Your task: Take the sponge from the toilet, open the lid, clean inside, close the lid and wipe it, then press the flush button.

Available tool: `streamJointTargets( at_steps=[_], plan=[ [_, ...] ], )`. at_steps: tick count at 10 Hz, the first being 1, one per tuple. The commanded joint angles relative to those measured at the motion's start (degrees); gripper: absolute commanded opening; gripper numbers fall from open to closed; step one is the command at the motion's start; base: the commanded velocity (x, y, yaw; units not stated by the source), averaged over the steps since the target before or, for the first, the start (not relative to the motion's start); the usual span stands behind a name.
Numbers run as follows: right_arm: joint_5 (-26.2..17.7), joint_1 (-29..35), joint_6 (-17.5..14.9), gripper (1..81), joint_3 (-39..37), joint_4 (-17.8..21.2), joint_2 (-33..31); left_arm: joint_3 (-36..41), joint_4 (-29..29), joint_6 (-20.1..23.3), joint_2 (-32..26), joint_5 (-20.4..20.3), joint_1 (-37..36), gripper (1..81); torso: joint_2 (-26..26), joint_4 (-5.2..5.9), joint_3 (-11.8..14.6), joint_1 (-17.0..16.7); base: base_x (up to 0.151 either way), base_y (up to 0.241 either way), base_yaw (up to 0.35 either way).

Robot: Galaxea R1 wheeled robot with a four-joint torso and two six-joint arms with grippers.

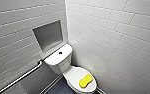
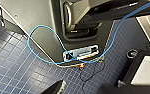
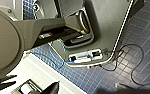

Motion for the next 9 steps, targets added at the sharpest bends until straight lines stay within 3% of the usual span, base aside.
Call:
streamJointTargets(
  at_steps=[1,3,4,9],
  plan=[
    [-4.00,4.09,0.57,81.1,8.00,0.37,-7.14,0.85,0.70,-0.03,-0.23,6.50,1.14,81.1,-5.44,0.00,-5.07,3.52,0.000,0.000,0.000],
    [-4.09,7.60,0.57,81.1,9.50,2.48,-10.15,0.76,0.18,-0.12,0.04,6.50,1.23,81.1,-9.62,0.00,-8.98,6.16,0.000,0.000,0.000],
    [-4.17,9.36,0.57,81.1,10.45,3.68,-11.88,0.67,0.44,-0.12,0.21,6.50,1.23,81.1,-11.45,0.00,-7.04,7.34,0.000,0.000,0.000],
    [-4.88,21.50,0.48,81.1,10.12,10.48,-14.72,-1.60,0.09,-0.29,2.23,6.50,1.23,81.1,-20.35,0.00,-8.92,13.05,0.000,0.000,0.000]
  ],
)
